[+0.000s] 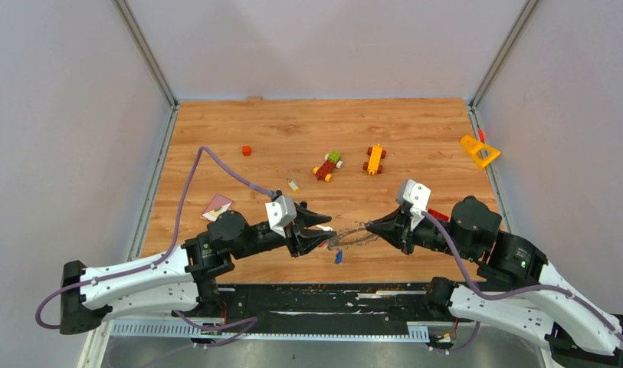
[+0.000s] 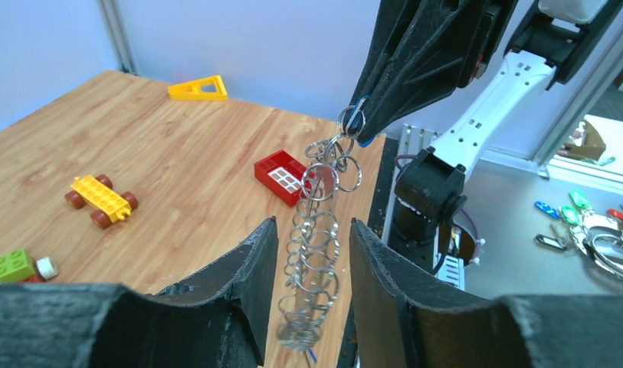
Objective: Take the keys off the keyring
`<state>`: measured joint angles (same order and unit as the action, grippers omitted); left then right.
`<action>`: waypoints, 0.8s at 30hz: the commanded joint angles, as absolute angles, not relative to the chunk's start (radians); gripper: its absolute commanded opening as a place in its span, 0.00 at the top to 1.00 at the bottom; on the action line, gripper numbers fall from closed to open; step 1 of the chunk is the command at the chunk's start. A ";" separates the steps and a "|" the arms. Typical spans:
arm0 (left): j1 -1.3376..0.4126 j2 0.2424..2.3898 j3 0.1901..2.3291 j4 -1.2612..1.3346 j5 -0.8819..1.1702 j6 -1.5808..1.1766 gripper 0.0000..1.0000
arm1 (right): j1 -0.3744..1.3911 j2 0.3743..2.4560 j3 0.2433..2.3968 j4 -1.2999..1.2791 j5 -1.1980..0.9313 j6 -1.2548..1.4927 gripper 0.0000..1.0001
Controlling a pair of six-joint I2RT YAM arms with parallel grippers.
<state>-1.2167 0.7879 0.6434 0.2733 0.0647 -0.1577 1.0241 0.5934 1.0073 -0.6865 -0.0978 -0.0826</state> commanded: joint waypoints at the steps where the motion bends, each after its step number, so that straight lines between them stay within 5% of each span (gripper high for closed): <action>1: -1.215 0.815 0.702 0.312 0.158 -0.140 0.55 | 1.022 0.592 1.076 -0.709 -0.228 -0.145 1.00; 12: -1.216 0.926 0.758 0.376 0.377 -0.181 0.68 | 1.021 0.565 1.048 -0.678 -0.373 -0.178 1.00; 24: -1.218 0.978 0.765 0.424 0.406 -0.195 0.64 | 1.022 0.566 1.040 -0.635 -0.372 -0.157 1.00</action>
